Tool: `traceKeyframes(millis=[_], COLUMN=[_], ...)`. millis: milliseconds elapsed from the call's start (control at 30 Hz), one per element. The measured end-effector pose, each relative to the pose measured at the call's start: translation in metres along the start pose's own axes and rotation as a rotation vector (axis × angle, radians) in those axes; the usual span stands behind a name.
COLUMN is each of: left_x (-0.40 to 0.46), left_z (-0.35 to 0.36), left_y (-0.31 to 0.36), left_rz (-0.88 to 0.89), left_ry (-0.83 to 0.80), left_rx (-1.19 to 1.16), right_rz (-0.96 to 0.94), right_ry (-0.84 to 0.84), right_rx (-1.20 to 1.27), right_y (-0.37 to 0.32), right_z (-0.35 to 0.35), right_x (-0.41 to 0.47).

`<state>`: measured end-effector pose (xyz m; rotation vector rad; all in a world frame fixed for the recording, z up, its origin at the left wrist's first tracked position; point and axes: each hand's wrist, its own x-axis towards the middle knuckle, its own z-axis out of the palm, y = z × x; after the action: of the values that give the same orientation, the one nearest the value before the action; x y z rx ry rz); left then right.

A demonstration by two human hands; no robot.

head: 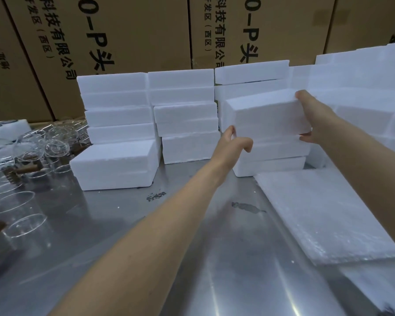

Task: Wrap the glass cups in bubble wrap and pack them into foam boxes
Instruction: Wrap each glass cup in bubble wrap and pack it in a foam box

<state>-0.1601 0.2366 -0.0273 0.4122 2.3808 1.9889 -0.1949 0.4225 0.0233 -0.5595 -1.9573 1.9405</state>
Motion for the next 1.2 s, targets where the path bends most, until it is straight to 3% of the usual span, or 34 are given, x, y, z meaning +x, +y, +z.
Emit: traceKeyframes(millis=[200,667,900,1200], left_x=[-0.002,0.001,-0.012,-0.057], left_z=[0.004,0.01,0.007,-0.043], left_y=[-0.001,-0.007,-0.01,-0.044], left_rz=[-0.032,-0.034,-0.03,-0.015], left_ry=[-0.009,-0.014,-0.007,0.151], left_rx=[-0.024,-0.001,-0.003,0.018], right_rz=[-0.06,0.016,0.016,-0.237], right_ry=[0.027,0.048,0.169,0.191], right_rx=[-0.068,-0.08,-0.149,-0.446], right_y=[0.005,0.015,0.025,0.052], right_z=[0.006,0.006,0.012,0.029], right_x=[0.009,0.013,0.005,-0.039])
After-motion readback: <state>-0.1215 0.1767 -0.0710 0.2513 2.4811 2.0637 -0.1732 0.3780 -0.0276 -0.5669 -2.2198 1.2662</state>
